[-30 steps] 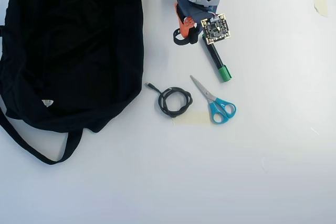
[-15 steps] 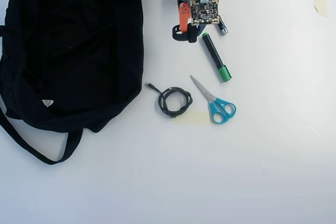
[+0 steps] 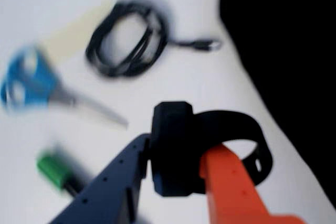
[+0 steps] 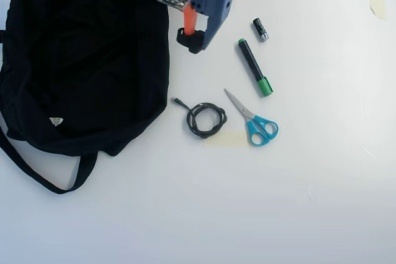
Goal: Put the bike light into the black bag
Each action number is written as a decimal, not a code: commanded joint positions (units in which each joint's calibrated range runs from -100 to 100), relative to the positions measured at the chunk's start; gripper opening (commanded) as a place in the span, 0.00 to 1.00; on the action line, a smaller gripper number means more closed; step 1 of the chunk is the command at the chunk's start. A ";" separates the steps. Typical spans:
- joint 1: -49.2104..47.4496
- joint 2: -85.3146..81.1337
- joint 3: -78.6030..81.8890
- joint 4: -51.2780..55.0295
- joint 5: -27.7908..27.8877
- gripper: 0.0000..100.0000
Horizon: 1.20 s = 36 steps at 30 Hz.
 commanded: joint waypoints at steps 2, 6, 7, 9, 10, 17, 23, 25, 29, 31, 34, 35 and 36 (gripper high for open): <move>4.02 -1.35 -2.37 -3.20 -1.31 0.02; 8.51 -0.27 -1.29 -3.28 -0.90 0.02; 10.00 -0.19 -1.20 -3.46 -0.74 0.02; 13.44 -0.19 -0.84 -4.75 -0.69 0.02; 14.94 -0.19 -0.75 -5.35 -0.63 0.02; 24.21 -0.11 6.97 -13.45 -0.58 0.02; 34.83 0.06 12.72 -23.96 2.51 0.02; 41.42 3.63 11.65 -27.40 4.82 0.02; 42.54 23.63 0.33 -32.57 5.40 0.02; 42.09 34.66 -9.02 -32.57 5.40 0.02; 42.01 49.27 -18.09 -32.48 5.34 0.02; 42.01 52.26 -19.26 -32.14 5.08 0.02; 42.01 52.51 -19.44 -31.97 4.98 0.03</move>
